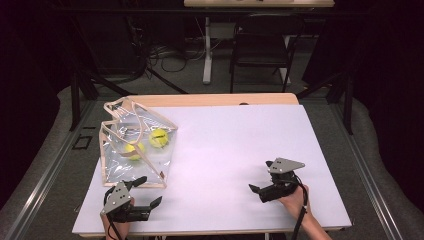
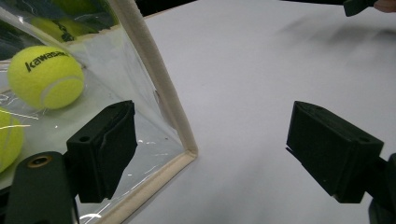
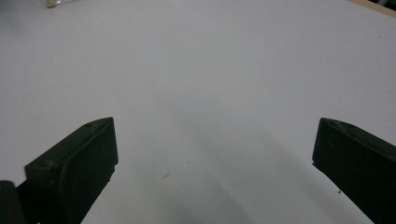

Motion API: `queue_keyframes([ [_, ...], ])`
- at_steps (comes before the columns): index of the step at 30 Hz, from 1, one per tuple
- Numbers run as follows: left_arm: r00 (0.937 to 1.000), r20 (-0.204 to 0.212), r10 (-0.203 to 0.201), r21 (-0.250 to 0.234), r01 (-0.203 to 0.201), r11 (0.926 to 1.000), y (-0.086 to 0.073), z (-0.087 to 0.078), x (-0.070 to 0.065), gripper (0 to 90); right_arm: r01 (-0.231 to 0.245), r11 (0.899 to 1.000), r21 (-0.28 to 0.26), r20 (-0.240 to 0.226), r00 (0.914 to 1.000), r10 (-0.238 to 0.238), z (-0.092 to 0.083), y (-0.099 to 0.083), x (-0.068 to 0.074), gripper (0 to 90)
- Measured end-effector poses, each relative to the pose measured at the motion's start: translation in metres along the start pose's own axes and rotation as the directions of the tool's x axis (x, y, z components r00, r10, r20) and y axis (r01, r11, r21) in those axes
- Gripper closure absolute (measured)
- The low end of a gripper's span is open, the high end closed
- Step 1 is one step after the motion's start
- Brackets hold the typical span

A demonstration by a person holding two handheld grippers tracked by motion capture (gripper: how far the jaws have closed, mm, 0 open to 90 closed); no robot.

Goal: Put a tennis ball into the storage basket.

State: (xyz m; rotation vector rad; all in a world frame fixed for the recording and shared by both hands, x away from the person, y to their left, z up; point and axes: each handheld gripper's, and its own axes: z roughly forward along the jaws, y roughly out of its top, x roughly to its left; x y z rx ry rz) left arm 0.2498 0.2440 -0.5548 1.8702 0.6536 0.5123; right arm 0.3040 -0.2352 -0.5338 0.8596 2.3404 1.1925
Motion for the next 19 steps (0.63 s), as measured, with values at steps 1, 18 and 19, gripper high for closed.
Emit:
queue_keyframes([
  [1,1.0,0.0,-0.002,-0.001,0.002,1.0,0.0,0.0,0.0,16.0,-0.003,1.0,-0.005,0.003,1.0,0.003,-0.001,-0.002,0.0,0.0],
  [18,1.0,-0.007,0.0,0.022,0.0,0.9998,0.001,0.002,-0.001,16.0,-0.046,0.999,-0.01,0.053,0.9975,0.046,-0.022,-0.042,0.003,0.0],
  [19,1.0,-0.005,-0.005,0.019,0.005,0.9998,0.001,0.003,-0.001,16.0,-0.047,0.999,-0.006,0.058,0.9972,0.048,-0.023,-0.043,0.002,0.0],
])
